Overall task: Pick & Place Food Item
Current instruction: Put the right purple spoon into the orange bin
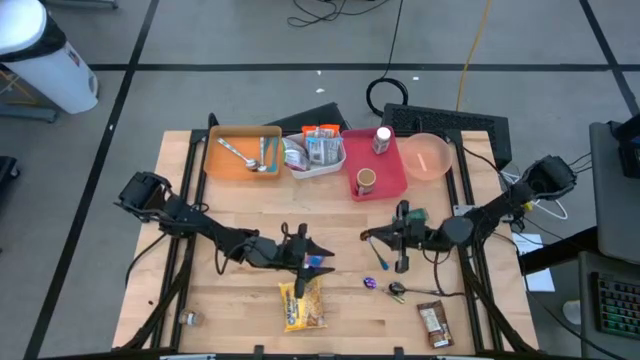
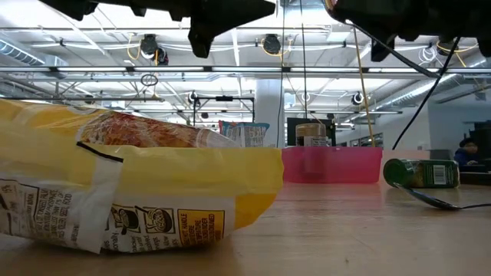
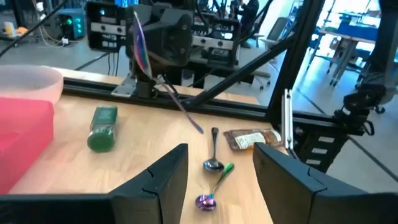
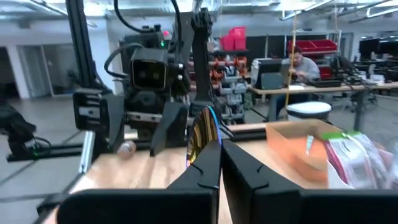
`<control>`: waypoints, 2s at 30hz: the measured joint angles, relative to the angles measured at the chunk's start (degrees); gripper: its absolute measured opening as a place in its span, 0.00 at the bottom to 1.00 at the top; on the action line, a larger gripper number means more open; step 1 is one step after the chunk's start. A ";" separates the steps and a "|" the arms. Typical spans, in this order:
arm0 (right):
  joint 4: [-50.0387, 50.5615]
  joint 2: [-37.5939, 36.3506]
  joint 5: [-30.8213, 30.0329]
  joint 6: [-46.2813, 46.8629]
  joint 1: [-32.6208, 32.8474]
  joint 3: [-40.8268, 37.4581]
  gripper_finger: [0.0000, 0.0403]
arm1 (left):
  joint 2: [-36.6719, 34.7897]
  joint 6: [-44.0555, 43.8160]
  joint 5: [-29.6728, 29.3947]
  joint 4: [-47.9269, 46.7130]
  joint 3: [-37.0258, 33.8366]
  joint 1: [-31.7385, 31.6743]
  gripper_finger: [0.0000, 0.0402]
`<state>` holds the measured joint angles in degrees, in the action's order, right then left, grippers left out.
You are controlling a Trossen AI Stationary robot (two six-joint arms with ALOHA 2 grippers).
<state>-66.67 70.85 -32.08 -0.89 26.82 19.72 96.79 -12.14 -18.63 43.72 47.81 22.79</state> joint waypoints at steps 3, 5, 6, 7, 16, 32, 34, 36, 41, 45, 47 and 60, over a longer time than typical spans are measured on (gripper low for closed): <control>0.06 0.00 3.08 -0.57 -1.08 0.92 0.00 | -0.02 -0.03 0.00 0.02 0.11 -0.24 0.46; 0.03 0.00 4.98 -1.36 -1.36 1.37 0.00 | 0.00 -0.35 0.00 -0.07 0.11 -0.26 0.46; 0.03 0.00 5.53 -1.60 -1.43 1.52 0.00 | 0.00 -0.41 -0.02 0.05 0.10 -0.30 0.46; 0.06 0.00 5.92 -1.98 -1.49 1.58 0.00 | 0.00 -0.37 -0.01 0.13 0.09 -0.39 0.46; 5.16 1.03 6.59 -9.25 -2.85 4.52 0.00 | 0.00 1.96 0.02 2.09 0.12 -2.78 0.46; 0.44 14.94 6.52 -22.97 -6.83 12.80 0.00 | 0.00 12.47 -7.43 -9.35 6.33 -4.26 0.46; 0.40 15.32 6.75 -22.94 -7.36 13.12 0.00 | 0.00 13.51 -7.41 -9.32 6.34 -4.48 0.46; 0.46 15.34 6.89 -22.94 -7.98 13.23 0.00 | 0.00 14.27 -7.81 -9.33 6.32 -4.62 0.46; 0.46 15.34 6.60 -23.21 -8.99 13.23 0.00 | 0.00 17.12 -11.05 -9.32 6.32 -5.27 0.45; 0.75 15.34 6.73 -24.42 -9.82 13.23 0.00 | 0.00 19.68 -12.89 -9.24 6.32 -6.14 0.33; 0.78 15.34 6.63 -24.46 -10.36 13.23 0.00 | 0.00 20.94 -12.97 -9.23 6.32 -6.71 0.24; 1.41 13.25 6.39 -24.28 -11.48 13.22 0.14 | -5.52 37.82 -19.14 -12.97 6.26 -8.15 0.02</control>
<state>-65.26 84.10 -25.69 -25.17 15.33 32.95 91.28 25.68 -37.77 30.76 54.06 14.63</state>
